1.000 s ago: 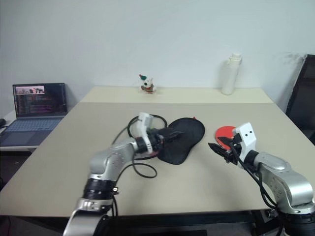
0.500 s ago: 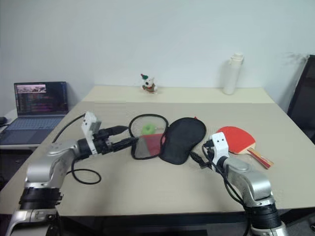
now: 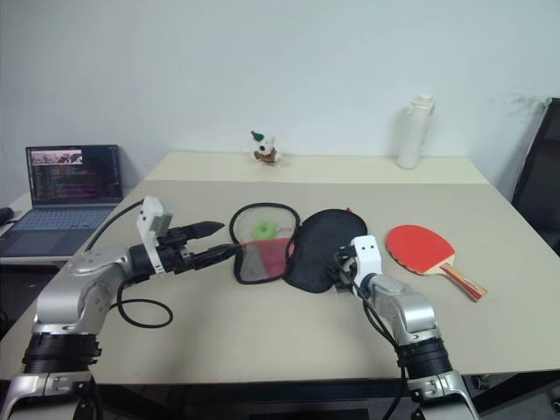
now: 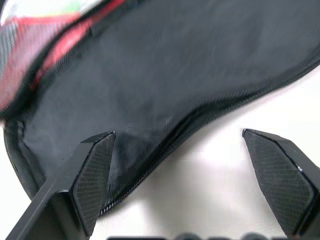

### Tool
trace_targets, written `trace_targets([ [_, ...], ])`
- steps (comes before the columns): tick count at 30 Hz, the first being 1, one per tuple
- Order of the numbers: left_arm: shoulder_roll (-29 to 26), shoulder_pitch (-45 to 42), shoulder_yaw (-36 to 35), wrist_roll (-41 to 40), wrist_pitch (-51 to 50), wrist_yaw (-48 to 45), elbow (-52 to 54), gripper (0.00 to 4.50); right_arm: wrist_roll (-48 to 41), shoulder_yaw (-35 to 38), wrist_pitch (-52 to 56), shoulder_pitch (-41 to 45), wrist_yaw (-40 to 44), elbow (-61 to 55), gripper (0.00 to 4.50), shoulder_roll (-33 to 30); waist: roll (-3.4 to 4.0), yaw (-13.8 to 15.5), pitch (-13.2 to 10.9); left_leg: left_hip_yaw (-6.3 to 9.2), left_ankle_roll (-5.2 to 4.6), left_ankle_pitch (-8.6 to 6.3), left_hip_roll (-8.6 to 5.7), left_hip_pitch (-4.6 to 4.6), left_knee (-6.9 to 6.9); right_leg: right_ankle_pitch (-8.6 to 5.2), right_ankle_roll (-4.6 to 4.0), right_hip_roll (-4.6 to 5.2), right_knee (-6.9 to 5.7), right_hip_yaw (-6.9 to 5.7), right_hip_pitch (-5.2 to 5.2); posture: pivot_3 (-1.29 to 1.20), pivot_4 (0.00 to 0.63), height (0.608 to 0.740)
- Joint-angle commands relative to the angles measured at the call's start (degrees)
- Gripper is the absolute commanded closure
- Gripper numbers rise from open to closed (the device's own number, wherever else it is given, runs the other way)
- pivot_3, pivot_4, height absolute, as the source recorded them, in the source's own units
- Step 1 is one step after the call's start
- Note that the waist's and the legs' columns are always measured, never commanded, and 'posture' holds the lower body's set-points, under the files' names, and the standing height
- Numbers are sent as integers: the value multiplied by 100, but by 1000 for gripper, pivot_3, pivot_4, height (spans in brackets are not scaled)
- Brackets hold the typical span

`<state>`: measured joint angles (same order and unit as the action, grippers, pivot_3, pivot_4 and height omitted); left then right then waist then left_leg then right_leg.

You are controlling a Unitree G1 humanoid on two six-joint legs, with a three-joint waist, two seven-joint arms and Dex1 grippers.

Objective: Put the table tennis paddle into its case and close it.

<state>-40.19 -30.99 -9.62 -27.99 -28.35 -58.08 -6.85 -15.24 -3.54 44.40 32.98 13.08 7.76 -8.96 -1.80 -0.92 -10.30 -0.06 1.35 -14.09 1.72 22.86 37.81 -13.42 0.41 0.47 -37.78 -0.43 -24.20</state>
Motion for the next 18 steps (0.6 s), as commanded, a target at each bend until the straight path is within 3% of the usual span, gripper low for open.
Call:
trace_targets([
  [1,-37,7,-174,-110,94,28,271,0,32,-54,-103,132,70,-78,26,139,0,-25,0,1,0,0,1,0,0,0,0,0,0,0,0,0,150,740],
  [3,-38,18,-176,-107,100,36,284,0,34,-48,-113,157,84,-155,26,255,0,-54,0,1,0,0,1,0,0,0,0,0,0,0,0,0,150,740],
  [7,-31,46,-181,-115,106,45,316,0,29,45,-86,203,84,-211,1199,371,1,-74,-1,1,0,0,3,0,0,0,0,0,-1,0,-1,0,150,740],
  [16,11,59,-79,-136,92,-21,432,0,-100,411,245,404,214,-164,4445,49,2,-66,-1,3,0,0,4,1,-1,0,0,3,0,-1,-1,0,150,740],
  [18,53,53,-14,-154,85,-72,493,0,-125,466,398,397,343,-154,4480,-154,2,-66,-1,2,0,0,3,2,-1,0,0,6,1,-1,0,0,150,740],
])
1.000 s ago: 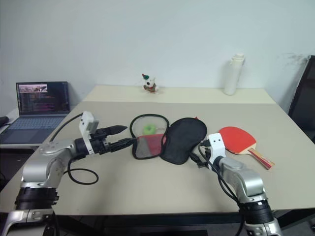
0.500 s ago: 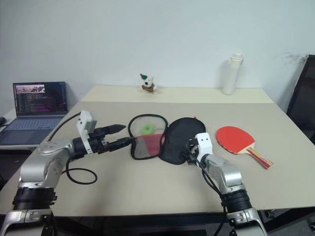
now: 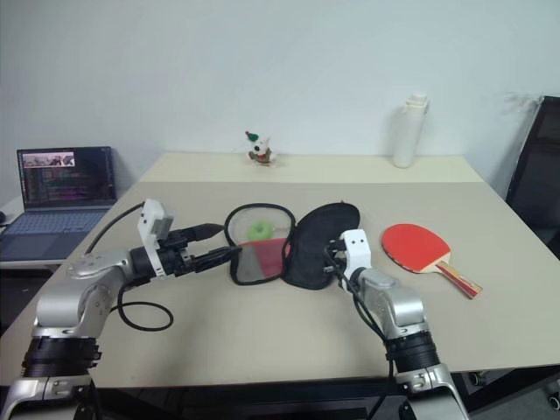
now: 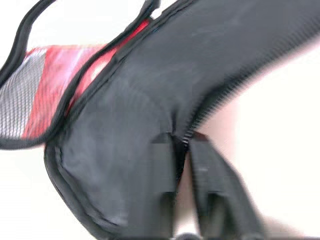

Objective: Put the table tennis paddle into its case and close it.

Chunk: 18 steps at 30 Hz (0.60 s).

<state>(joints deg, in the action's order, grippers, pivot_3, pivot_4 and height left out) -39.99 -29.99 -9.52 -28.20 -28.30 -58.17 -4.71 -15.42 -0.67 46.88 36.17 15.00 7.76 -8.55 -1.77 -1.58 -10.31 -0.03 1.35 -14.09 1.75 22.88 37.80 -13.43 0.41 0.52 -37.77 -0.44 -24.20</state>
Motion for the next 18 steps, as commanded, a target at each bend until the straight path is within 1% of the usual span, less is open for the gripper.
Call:
trace_targets([
  [1,52,-36,20,-156,68,-114,328,0,-113,197,213,66,227,-145,4480,-309,0,0,0,-1,0,0,-1,0,-1,0,0,1,0,0,0,0,150,740],
  [6,135,-35,287,-105,102,-300,453,0,-142,311,420,111,524,26,4480,-807,0,0,0,-2,0,0,-4,0,-2,0,0,1,1,1,0,0,150,740],
  [10,196,-154,410,-64,154,-338,362,0,-145,357,439,237,641,210,4480,-1048,0,-4,0,-5,0,0,-7,-1,-2,0,0,-2,1,1,0,0,150,740],
  [13,239,-201,482,-32,192,-338,314,0,-94,301,410,324,724,330,4480,-1178,1,-5,-1,-5,-1,0,-8,-1,-2,0,0,-6,1,1,-1,0,150,740],
  [17,281,-219,517,2,242,-333,264,0,-32,264,298,434,691,492,4480,-1159,1,-5,-1,-7,-1,0,-8,-1,-2,0,0,-6,2,0,-1,0,150,740],
  [18,294,-210,527,12,253,-330,268,0,18,284,228,464,617,556,4295,-1148,1,-5,-1,-7,-1,0,-8,0,-2,0,0,-6,2,0,-1,0,150,740],
])
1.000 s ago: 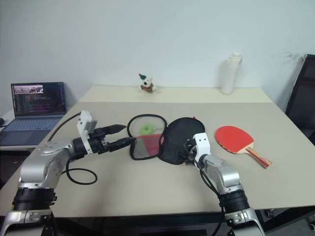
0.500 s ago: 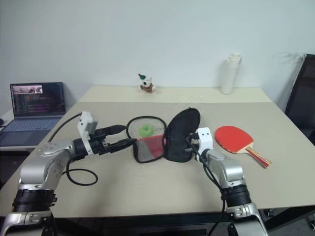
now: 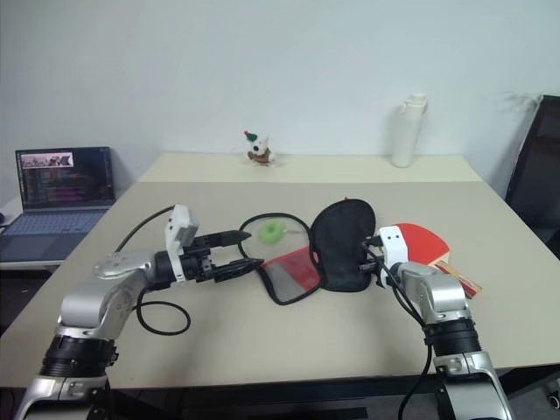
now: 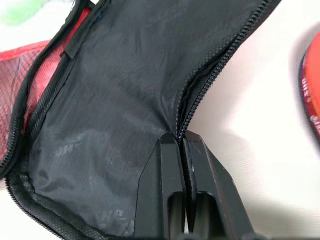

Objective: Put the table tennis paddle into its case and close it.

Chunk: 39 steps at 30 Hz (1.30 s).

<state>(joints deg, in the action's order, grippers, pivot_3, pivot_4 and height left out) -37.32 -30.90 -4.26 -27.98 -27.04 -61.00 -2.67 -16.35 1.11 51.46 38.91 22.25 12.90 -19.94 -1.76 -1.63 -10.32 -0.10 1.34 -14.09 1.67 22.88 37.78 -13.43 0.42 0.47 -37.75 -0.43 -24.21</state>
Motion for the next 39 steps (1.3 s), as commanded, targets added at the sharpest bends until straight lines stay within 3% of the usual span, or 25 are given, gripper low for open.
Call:
trace_targets([
  [1,34,-108,8,-1,137,-47,68,0,138,119,-279,210,-150,86,4082,-2,0,0,0,0,0,0,0,0,0,0,0,0,0,0,0,0,150,740],
  [8,62,-72,11,9,145,-40,96,0,374,78,-639,208,-85,47,1915,-312,1,-1,-1,0,0,0,1,1,0,0,0,0,1,1,-1,0,150,740],
  [13,119,-96,25,-52,94,-9,175,0,252,207,-946,-37,666,-487,193,-1073,5,15,-4,0,0,0,-1,4,0,0,1,4,6,-2,0,0,150,740],
  [14,143,-110,19,-102,52,-2,225,0,143,309,-910,-99,826,-601,55,-1218,5,13,-4,-1,-1,-1,-1,4,-1,0,1,4,8,-2,0,0,150,740],
  [19,233,-323,113,-397,-205,-268,443,0,-90,776,-1005,-561,1706,-609,55,-2303,3,48,-6,2,-4,-3,-3,7,-1,-1,2,2,14,-2,2,0,150,740],
  [24,214,-698,450,-502,-327,-881,448,0,-11,888,-1204,-830,2042,-61,55,-2842,2,18,-6,-6,-5,-3,-13,1,1,-1,2,-2,14,-3,4,0,150,740],
  [32,746,-1412,1000,-125,129,-1207,-168,0,258,613,-1678,-335,2105,1573,55,-2684,6,-35,-8,-18,-6,-4,-13,-5,2,0,2,-17,11,11,3,0,150,740],
  [39,814,-1439,1049,-42,205,-1295,-256,0,694,298,-2354,228,2207,3022,55,-2392,11,-16,-12,-20,-10,-6,-7,-5,2,0,1,-28,11,41,1,0,150,740],
])
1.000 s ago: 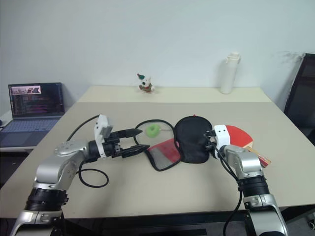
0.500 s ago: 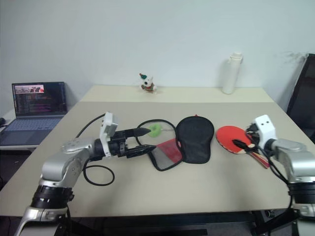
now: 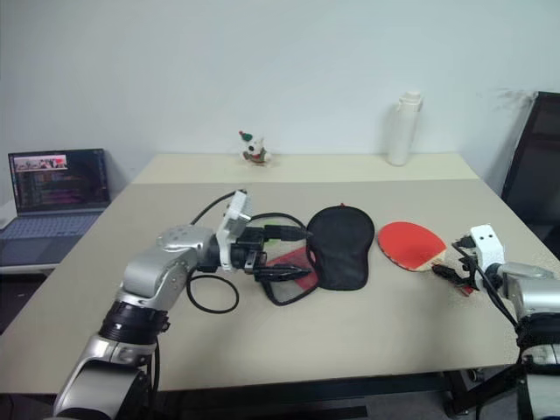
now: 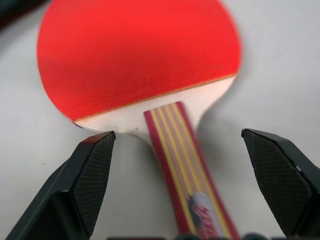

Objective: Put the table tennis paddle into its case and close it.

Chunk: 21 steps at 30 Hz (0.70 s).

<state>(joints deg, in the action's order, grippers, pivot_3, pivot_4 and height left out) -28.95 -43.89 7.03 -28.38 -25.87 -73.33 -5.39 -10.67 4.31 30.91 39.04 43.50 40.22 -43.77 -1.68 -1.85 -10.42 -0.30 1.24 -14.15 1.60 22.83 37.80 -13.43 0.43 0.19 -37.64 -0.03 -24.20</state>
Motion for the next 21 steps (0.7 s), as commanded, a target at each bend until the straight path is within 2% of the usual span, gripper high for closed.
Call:
trace_targets([
  [1,-41,-124,-95,3,87,-59,19,0,188,-69,-369,278,127,453,55,15,4,7,-2,-1,0,0,-1,0,0,0,0,1,0,2,0,0,150,740],
  [9,-158,18,-193,26,76,38,100,0,489,-210,-742,724,345,1436,55,78,3,-3,-3,-19,0,0,-1,-12,3,1,2,1,-3,24,3,0,150,740],
  [10,-172,50,-211,23,72,63,123,0,517,-200,-763,761,293,1494,217,83,3,-3,-3,-23,0,0,-2,-14,3,1,2,1,-5,29,4,0,150,740],
  [12,-204,117,-257,20,60,117,162,0,552,-172,-787,820,240,1569,695,99,3,-2,-3,-28,0,0,-2,-16,3,2,3,1,-7,34,4,0,150,740],
  [19,-312,344,-422,-39,0,330,339,0,535,28,-701,864,-169,1504,2998,8,3,4,-3,-33,-1,-1,-1,-20,3,2,3,1,-10,42,3,0,150,740],
  [21,-357,425,-459,-41,-14,371,406,0,462,131,-556,830,-236,1334,3424,-55,3,6,-3,-35,-1,-1,-2,-20,4,3,3,3,-11,44,3,0,150,740],
])
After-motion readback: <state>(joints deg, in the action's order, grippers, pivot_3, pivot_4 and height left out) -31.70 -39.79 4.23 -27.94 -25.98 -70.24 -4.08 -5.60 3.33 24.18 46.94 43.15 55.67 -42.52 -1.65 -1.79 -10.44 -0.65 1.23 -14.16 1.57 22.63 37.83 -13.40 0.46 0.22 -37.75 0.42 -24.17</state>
